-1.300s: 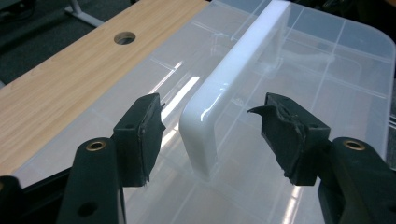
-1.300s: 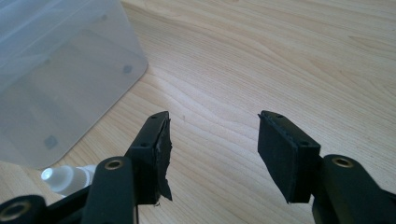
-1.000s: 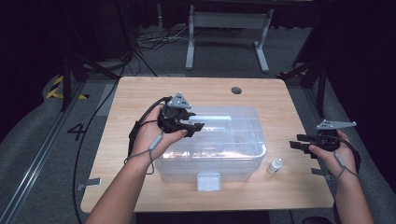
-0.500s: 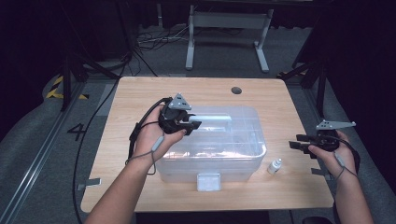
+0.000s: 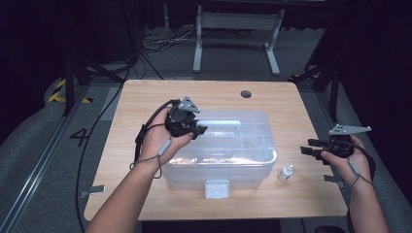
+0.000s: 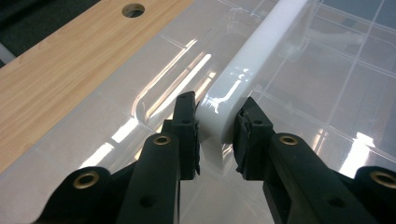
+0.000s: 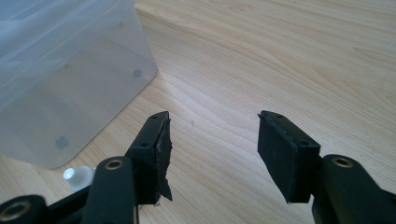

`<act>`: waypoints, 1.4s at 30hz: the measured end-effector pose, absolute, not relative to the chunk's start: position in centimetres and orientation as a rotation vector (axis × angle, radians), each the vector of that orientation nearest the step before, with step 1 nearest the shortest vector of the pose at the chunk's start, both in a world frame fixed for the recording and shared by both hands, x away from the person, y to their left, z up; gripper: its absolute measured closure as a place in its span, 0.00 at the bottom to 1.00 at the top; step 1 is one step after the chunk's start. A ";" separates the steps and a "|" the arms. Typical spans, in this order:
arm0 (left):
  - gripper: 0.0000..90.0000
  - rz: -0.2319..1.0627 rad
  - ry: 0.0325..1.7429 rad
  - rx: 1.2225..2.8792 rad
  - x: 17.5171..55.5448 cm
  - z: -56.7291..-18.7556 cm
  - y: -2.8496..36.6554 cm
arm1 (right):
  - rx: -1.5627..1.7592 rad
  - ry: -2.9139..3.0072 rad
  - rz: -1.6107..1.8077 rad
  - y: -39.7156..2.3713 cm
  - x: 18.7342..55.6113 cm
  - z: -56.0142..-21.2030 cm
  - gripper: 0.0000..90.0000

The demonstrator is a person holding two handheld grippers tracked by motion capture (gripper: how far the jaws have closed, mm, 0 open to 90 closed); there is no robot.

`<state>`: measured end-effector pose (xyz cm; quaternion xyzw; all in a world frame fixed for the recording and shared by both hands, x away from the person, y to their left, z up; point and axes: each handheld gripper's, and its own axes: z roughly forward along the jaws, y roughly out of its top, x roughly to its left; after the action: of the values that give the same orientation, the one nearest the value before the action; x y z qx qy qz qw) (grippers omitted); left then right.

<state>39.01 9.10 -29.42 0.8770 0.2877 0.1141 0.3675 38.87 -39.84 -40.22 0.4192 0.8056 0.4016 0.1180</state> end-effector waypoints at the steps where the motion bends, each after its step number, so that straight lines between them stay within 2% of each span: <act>1: 0.81 0.293 0.739 2.253 39.0 -29.4 9.1 | 1.226 2.357 1.175 -39.8 38.9 -40.2 0.50; 42: 0.81 0.147 0.793 2.301 43.5 -25.8 9.1 | 1.073 2.332 1.228 -38.8 34.4 -36.9 0.51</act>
<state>43.50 9.06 -25.82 0.8860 0.3055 0.0567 0.3443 34.39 -38.79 -36.92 0.3731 0.8105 0.4269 0.1474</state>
